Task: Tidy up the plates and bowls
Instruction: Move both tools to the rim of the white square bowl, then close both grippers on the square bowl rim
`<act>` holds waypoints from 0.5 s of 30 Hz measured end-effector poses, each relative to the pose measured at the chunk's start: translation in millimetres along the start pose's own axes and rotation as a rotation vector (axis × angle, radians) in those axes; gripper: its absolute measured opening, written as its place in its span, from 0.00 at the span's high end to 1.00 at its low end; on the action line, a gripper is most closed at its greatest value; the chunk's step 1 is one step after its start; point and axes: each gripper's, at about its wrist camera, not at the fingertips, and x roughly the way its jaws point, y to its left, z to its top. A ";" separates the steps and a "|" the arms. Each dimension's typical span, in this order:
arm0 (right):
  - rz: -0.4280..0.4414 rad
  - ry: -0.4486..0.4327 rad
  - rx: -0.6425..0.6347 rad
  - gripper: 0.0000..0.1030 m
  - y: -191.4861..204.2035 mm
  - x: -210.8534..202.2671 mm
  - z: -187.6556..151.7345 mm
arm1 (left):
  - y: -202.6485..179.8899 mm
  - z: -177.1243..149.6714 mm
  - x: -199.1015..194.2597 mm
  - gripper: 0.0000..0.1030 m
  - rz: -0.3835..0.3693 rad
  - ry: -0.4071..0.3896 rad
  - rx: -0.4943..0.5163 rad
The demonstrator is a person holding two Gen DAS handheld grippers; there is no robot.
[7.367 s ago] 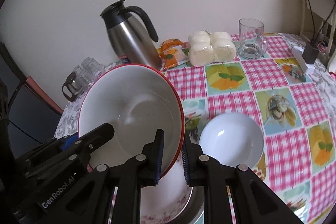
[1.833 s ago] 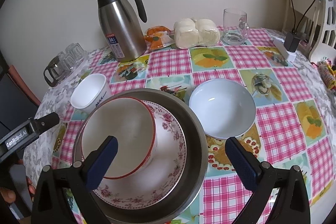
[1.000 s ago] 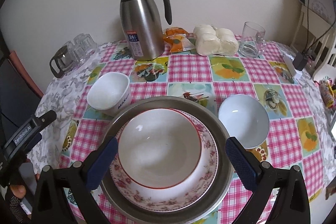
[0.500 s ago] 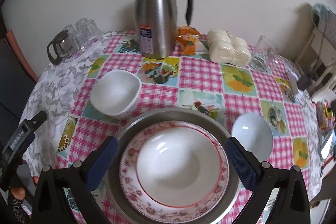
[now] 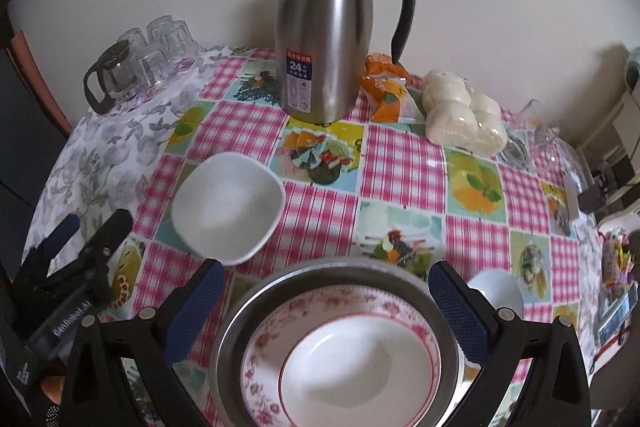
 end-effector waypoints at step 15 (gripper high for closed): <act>0.015 0.028 -0.008 0.01 10.1 36.0 28.7 | 6.8 26.0 53.8 0.00 0.011 0.186 -0.005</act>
